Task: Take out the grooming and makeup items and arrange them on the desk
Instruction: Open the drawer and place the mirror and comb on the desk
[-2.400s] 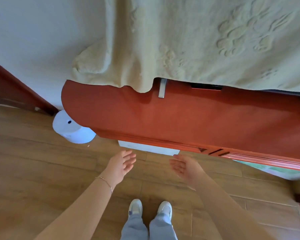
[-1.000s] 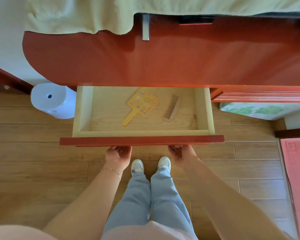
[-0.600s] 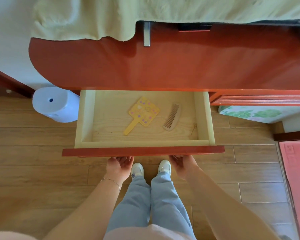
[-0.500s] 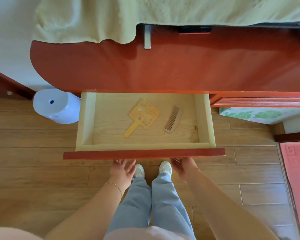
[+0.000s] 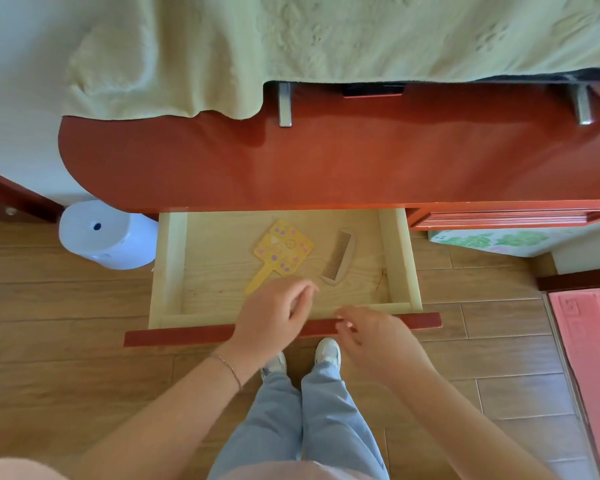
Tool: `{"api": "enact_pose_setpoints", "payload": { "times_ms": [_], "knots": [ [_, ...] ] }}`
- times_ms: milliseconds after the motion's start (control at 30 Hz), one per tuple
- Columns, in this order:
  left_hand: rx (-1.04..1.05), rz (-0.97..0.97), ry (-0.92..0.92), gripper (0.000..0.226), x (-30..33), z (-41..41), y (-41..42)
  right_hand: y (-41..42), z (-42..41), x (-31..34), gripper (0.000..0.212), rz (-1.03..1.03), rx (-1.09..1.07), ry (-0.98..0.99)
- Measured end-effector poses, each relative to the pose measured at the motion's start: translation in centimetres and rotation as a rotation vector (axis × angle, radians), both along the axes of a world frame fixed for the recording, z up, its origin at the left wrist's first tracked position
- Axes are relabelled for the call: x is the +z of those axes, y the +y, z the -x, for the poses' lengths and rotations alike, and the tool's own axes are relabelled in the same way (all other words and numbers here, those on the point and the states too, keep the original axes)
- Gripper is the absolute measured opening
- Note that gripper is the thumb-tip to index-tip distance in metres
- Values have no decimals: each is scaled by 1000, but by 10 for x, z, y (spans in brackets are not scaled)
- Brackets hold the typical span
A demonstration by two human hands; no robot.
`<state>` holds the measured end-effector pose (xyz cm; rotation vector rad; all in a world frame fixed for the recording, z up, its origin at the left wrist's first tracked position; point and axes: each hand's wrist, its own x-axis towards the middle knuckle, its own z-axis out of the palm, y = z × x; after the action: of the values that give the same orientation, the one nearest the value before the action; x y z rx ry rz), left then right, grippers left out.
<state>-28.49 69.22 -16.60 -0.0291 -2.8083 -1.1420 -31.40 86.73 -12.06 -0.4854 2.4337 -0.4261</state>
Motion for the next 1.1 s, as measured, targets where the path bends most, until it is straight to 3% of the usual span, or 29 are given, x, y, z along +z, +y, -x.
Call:
{"api": "enact_pose_setpoints", "payload": {
  "times_ms": [100, 200, 333, 433, 633, 933, 1100],
  "knots": [
    [89, 95, -36, 32, -8, 28, -25, -12, 32, -4, 30, 44, -38, 100],
    [196, 123, -186, 27, -23, 44, -40, -21, 63, -25, 31, 23, -113, 109],
    [357, 66, -465, 36, -53, 50, -53, -30, 88, -62, 37, -16, -233, 34],
    [399, 76, -565, 36, -73, 44, -56, -34, 100, -83, 40, -52, -397, -56],
    [346, 95, -681, 35, -86, 43, -56, -45, 112, -104, 52, 17, -757, -222],
    [322, 242, -734, 32, -85, 47, -50, -50, 109, -122, 55, -87, -842, -162],
    [312, 191, -779, 37, -84, 48, -51, -53, 116, -125, 45, -51, -934, -258]
  ]
}}
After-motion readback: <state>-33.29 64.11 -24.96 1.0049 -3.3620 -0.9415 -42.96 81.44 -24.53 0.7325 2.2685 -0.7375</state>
